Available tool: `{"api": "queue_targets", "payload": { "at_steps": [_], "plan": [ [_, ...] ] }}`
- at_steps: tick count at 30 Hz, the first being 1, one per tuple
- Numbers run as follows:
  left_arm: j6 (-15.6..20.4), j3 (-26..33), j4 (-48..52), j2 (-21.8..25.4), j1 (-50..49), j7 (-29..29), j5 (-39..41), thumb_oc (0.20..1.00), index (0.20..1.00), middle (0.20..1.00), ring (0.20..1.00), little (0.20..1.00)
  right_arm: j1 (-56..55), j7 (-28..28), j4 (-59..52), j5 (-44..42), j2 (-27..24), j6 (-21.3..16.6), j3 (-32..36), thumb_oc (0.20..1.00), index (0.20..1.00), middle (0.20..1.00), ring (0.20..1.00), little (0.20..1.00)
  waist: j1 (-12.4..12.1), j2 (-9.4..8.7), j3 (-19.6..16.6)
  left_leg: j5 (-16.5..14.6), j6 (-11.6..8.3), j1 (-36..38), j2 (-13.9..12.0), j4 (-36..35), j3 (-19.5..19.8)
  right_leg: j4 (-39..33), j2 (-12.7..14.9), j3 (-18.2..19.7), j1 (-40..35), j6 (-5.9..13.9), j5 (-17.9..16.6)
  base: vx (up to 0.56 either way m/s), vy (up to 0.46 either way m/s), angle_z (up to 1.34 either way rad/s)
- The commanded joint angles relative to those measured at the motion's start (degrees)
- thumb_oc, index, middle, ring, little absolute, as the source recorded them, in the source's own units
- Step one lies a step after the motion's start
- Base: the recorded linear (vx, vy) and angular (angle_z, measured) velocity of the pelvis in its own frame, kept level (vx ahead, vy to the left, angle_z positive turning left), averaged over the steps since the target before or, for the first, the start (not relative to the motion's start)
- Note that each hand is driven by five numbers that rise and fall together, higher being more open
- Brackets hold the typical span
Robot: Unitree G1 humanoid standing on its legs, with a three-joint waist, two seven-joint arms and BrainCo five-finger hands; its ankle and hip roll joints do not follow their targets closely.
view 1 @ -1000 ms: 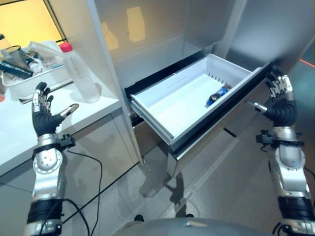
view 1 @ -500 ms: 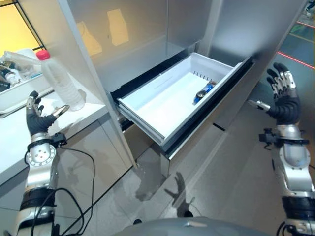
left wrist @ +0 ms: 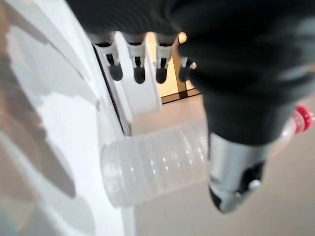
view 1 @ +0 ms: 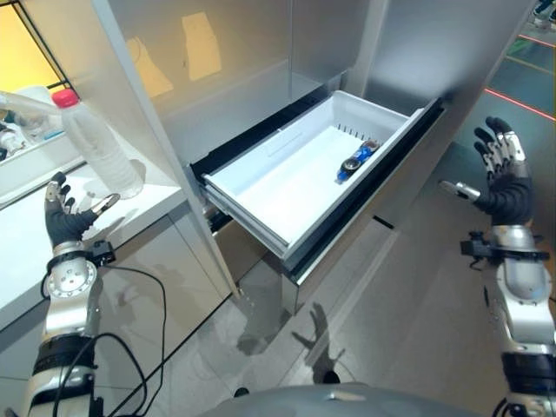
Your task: Take the drinks into the refrigerator
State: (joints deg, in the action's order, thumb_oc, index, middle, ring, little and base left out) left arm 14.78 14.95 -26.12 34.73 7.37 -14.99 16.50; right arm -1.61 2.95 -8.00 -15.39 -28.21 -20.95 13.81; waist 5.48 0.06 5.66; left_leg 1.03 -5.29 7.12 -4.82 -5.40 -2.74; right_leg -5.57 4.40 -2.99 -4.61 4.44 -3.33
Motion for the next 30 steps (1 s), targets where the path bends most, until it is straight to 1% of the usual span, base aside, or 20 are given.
{"api": "queue_targets", "payload": {
  "at_steps": [1,5,6,8,9,14,17,22,23,27,30],
  "plan": [
    [1.2,0.3,-3.2,4.7,7.8,0.1,-2.2,1.0,1.0,1.0,1.0,1.0,2.2,0.1,-3.8,-1.1,-1.1,-1.8,5.1,1.0,1.0,1.0,1.0,1.0,0.5,-1.17,0.5,-8.1,5.96,1.8,5.3,3.0,2.7,3.6,-1.2,-3.5,-1.9,-0.09,6.8,0.03,-0.001,0.0],
    [0.5,-0.9,-3.8,5.7,10.3,0.2,-2.4,1.0,1.0,1.0,1.0,1.0,2.4,-0.1,-3.9,-0.9,-1.3,-1.5,4.8,1.0,1.0,1.0,1.0,1.0,0.7,-1.3,0.8,-8.0,5.9,1.7,5.1,2.8,2.9,3.7,-1.5,-3.7,-1.6,-0.11,7.0,0.05,-0.008,0.0],
    [0.4,-1.1,-3.8,5.7,10.8,0.2,-2.1,1.0,1.0,1.0,1.0,1.0,2.3,-0.2,-3.9,-0.7,-1.4,-1.3,4.7,1.0,1.0,1.0,1.0,1.0,0.8,-1.27,0.8,-8.3,5.86,1.9,5.0,2.5,3.0,3.7,-1.7,-3.7,-1.7,-0.05,7.5,0.03,-0.005,0.02],
    [0.1,-2.1,-4.3,5.7,13.1,0.0,-1.5,1.0,1.0,1.0,1.0,1.0,2.2,-0.1,-3.5,-0.8,-1.5,-1.3,4.7,1.0,1.0,1.0,1.0,1.0,1.0,-1.52,1.2,-7.6,5.8,1.1,5.0,2.5,3.0,4.3,-1.8,-3.7,-0.6,-0.22,7.2,0.02,-0.003,0.01],
    [0.0,-2.5,-4.7,6.1,13.8,-0.2,-1.8,1.0,1.0,1.0,1.0,1.0,2.3,0.0,-3.2,-0.7,-1.7,-1.3,4.6,1.0,1.0,1.0,1.0,1.0,1.1,-1.52,1.3,-8.0,5.74,1.1,4.8,2.3,3.1,4.5,-2.0,-3.6,-0.4,-0.18,7.8,0.03,-0.011,0.01],
    [-0.7,-4.0,-7.2,8.6,18.0,-1.3,-1.9,1.0,1.0,1.0,1.0,1.0,3.6,0.4,-2.7,-0.9,-2.4,-1.4,3.5,1.0,1.0,1.0,1.0,1.0,1.7,-2.29,2.3,-7.3,5.76,-1.4,4.1,2.5,3.0,6.5,-2.8,-2.7,3.5,-0.41,7.7,0.0,0.0,0.0],
    [-1.2,-4.6,-6.9,9.5,19.5,-1.7,-3.5,1.0,1.0,1.0,1.0,1.0,3.8,0.3,-3.2,-0.6,-2.6,-1.5,3.3,1.0,1.0,1.0,1.0,1.0,1.9,-2.62,2.7,-6.6,5.55,-2.5,3.8,2.2,3.3,6.7,-3.1,-2.5,4.8,-0.49,7.7,0.01,-0.008,-0.02],
    [-1.3,-5.0,-6.6,9.3,20.3,-1.4,-4.3,1.0,1.0,1.0,1.0,1.0,3.4,0.0,-3.9,-0.2,-2.4,-1.5,4.1,1.0,1.0,1.0,1.0,1.0,2.0,-2.83,3.1,-6.3,5.46,-2.5,3.7,1.5,3.6,5.9,-3.4,-2.8,4.6,-0.55,7.7,0.03,-0.009,-0.04],
    [-1.2,-5.4,-6.2,9.4,20.9,-1.3,-4.3,1.0,1.0,1.0,1.0,1.0,3.7,0.1,-3.8,-0.2,-2.5,-1.8,4.1,1.0,1.0,1.0,1.0,1.0,2.2,-2.9,3.8,-6.2,5.46,-3.0,3.7,1.5,3.9,5.9,-3.4,-2.6,5.3,-0.64,7.7,0.0,0.0,0.0],
    [-1.1,-5.7,-6.2,9.3,21.2,-0.8,-4.7,1.0,1.0,1.0,1.0,1.0,3.4,-0.4,-4.5,0.0,-2.4,-1.8,4.3,1.0,1.0,1.0,1.0,1.0,2.4,-2.89,4.1,-5.9,5.26,-3.6,3.6,1.3,3.8,5.9,-3.4,-2.4,6.1,-0.71,7.7,0.0,0.0,0.0],
    [-0.9,-6.1,-5.0,7.6,20.9,-0.4,-4.4,1.0,1.0,1.0,1.0,1.0,3.4,-0.5,-5.0,0.0,-2.0,-2.0,4.7,1.0,1.0,1.0,1.0,1.0,2.6,-2.69,5.0,-5.9,5.16,-3.7,3.7,1.3,3.7,5.6,-3.6,-2.3,6.1,-0.97,7.7,0.0,0.0,0.0]
  ]
}}
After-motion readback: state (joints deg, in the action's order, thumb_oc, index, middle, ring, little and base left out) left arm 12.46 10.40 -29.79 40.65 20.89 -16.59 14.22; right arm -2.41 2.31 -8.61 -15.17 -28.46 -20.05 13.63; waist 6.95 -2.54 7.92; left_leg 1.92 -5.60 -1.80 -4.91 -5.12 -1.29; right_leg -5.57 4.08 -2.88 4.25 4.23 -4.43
